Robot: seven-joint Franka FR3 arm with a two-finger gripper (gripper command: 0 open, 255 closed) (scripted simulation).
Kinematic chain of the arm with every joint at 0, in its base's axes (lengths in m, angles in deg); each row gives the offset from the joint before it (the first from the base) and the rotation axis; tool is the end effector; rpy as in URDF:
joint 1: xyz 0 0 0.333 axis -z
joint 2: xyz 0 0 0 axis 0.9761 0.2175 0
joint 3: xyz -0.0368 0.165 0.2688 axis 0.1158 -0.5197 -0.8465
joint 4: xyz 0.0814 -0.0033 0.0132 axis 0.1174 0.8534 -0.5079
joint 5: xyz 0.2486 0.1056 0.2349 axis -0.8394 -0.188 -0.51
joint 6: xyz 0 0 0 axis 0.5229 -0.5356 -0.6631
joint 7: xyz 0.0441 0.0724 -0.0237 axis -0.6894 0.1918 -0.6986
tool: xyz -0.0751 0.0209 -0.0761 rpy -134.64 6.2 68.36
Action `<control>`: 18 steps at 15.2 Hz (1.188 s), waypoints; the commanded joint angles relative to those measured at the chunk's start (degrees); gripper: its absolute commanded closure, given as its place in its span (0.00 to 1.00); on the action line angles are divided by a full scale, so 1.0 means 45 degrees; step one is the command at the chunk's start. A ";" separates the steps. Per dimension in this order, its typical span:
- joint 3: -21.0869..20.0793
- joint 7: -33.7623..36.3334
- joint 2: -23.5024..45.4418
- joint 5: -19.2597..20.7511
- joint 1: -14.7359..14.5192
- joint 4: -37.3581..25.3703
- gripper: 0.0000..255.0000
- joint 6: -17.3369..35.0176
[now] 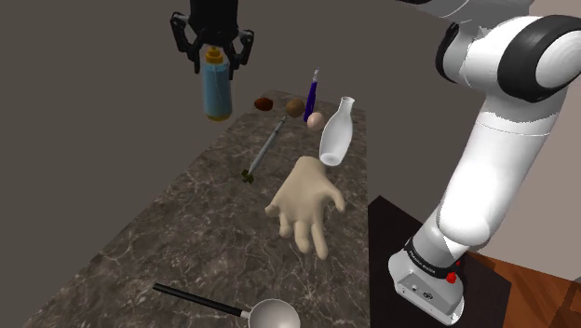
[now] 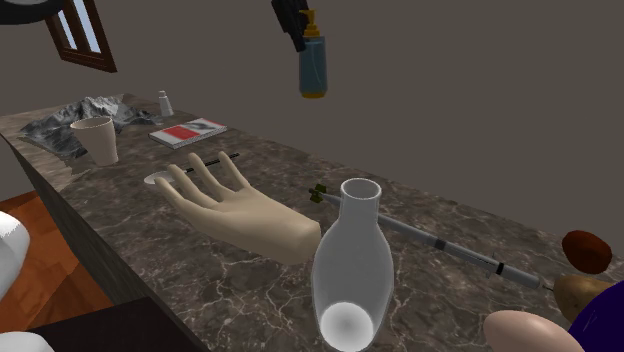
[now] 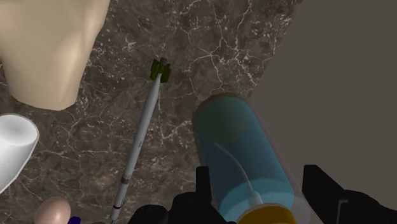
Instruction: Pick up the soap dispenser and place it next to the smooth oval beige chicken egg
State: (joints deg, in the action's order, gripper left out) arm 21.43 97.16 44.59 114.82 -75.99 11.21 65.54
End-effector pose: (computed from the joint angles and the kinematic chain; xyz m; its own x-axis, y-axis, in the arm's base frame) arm 0.4500 0.3546 0.6615 0.7471 -0.5779 0.3284 -0.5802 -0.8081 -0.1021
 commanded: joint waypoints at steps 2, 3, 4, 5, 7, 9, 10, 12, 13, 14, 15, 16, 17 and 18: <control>0.0176 -0.0964 -0.0918 -0.0897 0.1129 0.0852 1.00 0.0599; 0.0291 -0.1352 -0.1242 -0.1227 0.1512 0.1164 1.00 0.0838; 0.0426 -0.1744 -0.1546 -0.1543 0.1861 0.1451 1.00 0.1062; 0.0576 -0.2137 -0.1827 -0.1841 0.2178 0.1715 1.00 0.1271; 0.0934 -0.2916 -0.2318 -0.2380 0.2710 0.2174 1.00 0.1646; 0.1308 -0.3671 -0.2709 -0.2836 0.3161 0.2549 1.00 0.1967; 0.1511 -0.4038 -0.2867 -0.3033 0.3349 0.2706 1.00 0.2110; 0.1900 -0.4746 -0.3114 -0.3371 0.3700 0.2964 1.00 0.2366; 0.2084 -0.5089 -0.3204 -0.3515 0.3868 0.3065 1.00 0.2480; 0.2271 -0.5423 -0.3273 -0.3642 0.4022 0.3148 1.00 0.2585; 0.2445 -0.5750 -0.3323 -0.3756 0.4180 0.3213 1.00 0.2682; 0.2620 -0.6069 -0.3353 -0.3855 0.4326 0.3260 1.00 0.2772; 0.2791 -0.6381 -0.3364 -0.3942 0.4468 0.3290 1.00 0.2855; 0.2962 -0.6686 -0.3358 -0.4017 0.4601 0.3303 1.00 0.2931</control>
State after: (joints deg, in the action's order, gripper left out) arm 33.89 68.76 29.44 97.13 -56.00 26.03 78.29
